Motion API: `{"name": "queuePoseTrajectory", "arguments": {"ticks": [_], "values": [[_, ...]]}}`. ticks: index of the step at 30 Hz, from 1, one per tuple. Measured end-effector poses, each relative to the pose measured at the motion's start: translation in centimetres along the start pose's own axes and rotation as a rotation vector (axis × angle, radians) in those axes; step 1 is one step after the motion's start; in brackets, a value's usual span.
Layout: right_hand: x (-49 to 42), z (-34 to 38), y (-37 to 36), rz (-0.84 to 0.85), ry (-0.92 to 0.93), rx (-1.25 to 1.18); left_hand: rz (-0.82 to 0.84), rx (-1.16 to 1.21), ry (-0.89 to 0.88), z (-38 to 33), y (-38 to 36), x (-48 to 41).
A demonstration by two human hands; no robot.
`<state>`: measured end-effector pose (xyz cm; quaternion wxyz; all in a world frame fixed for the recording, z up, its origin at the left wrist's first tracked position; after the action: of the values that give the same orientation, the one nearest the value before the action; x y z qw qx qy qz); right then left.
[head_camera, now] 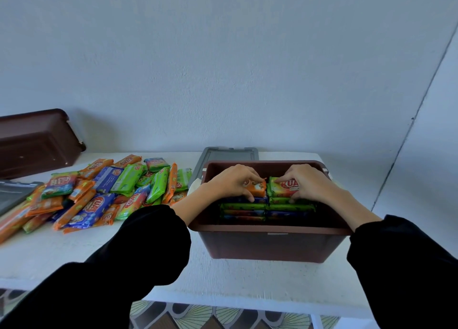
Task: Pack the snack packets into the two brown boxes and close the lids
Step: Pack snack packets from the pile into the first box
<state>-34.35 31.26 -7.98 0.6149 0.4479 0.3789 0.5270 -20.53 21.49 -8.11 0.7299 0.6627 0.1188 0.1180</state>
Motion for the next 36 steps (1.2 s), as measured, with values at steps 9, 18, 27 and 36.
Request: {"name": "queuePoseTrajectory", "arguments": {"ticks": [9,18,27,36], "values": [[0.3,0.2,-0.5,-0.062,-0.037,-0.064,-0.063,-0.066,-0.017,-0.2,-0.2,0.3],[-0.4,1.1,1.5,-0.087,-0.019,-0.270,-0.322,0.389,0.129,1.9,1.7,1.8],[-5.9,9.9,3.8,-0.158,0.191,-0.355,-0.510,0.335,0.323,10.3,5.3,6.4],[-14.1,21.3,-0.3,-0.082,0.338,-0.411,-0.414,0.251,0.651,20.2,3.7,15.9]]}}
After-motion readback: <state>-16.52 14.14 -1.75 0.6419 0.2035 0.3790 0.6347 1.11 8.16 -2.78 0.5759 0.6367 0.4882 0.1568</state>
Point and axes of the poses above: each hand's wrist, its own x-axis away from the middle knuckle, its own y-axis out of the back of the hand, z = x × y, the point moved 4 cm from there along -x, towards the middle knuckle, and after that the axes turned 13 degrees about -x, right-handed, at the moved point
